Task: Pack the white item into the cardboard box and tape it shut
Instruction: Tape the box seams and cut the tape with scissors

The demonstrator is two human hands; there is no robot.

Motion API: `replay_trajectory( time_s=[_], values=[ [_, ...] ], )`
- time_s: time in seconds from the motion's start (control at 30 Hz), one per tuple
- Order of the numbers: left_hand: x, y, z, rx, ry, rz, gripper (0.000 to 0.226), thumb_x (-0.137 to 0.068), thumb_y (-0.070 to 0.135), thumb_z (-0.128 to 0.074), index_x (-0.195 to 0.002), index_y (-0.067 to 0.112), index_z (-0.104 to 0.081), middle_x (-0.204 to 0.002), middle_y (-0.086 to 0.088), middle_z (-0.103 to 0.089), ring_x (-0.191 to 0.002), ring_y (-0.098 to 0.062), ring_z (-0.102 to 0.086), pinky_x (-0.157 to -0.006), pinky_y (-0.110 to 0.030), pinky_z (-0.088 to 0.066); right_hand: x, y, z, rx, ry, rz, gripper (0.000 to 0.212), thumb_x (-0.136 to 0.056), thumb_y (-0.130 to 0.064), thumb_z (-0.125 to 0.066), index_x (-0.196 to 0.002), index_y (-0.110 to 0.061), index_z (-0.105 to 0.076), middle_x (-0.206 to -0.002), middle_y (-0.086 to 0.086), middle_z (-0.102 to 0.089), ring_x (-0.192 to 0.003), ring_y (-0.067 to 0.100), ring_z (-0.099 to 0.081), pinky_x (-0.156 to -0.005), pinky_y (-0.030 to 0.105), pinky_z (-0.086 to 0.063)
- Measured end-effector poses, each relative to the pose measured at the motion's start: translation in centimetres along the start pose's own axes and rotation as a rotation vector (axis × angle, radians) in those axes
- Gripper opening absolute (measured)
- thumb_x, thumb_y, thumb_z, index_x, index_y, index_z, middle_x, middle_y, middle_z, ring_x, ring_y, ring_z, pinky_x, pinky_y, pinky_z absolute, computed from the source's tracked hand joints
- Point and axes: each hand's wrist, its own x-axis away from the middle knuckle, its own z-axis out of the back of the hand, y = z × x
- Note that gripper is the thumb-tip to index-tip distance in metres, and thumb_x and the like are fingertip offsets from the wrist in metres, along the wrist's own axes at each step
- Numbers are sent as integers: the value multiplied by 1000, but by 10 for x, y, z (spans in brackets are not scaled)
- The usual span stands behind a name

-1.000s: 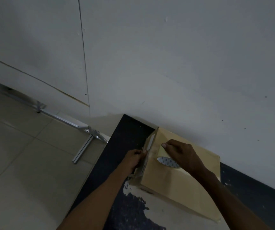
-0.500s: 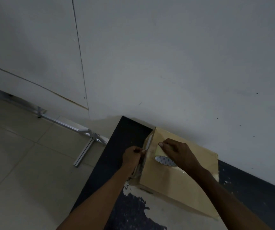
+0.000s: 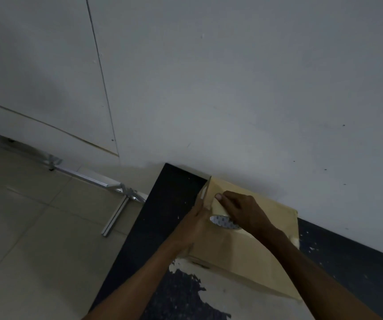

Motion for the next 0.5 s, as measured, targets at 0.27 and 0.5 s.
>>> replay_trajectory(
  time_s=[0.27, 0.5],
  values=[
    [15, -24, 4, -147, -154, -154, 76, -100, 27, -51, -148, 39, 7, -145, 21, -12, -130, 1, -24, -84, 8, -30, -2, -7, 8, -1, -11, -41, 42, -102, -37, -42, -66, -17, -43, -52, -3, -39, -48, 12, -42, -53, 30, -33],
    [16, -30, -5, -207, 21, -170, 68, -102, 26, -50, -154, 36, -9, -155, 16, -19, -139, -3, -24, -103, -5, -28, 1, 1, 18, -3, -130, -15, 40, -101, -41, -42, -77, -10, -55, -52, -1, -42, -43, 10, -37, -47, 26, -32]
  ],
)
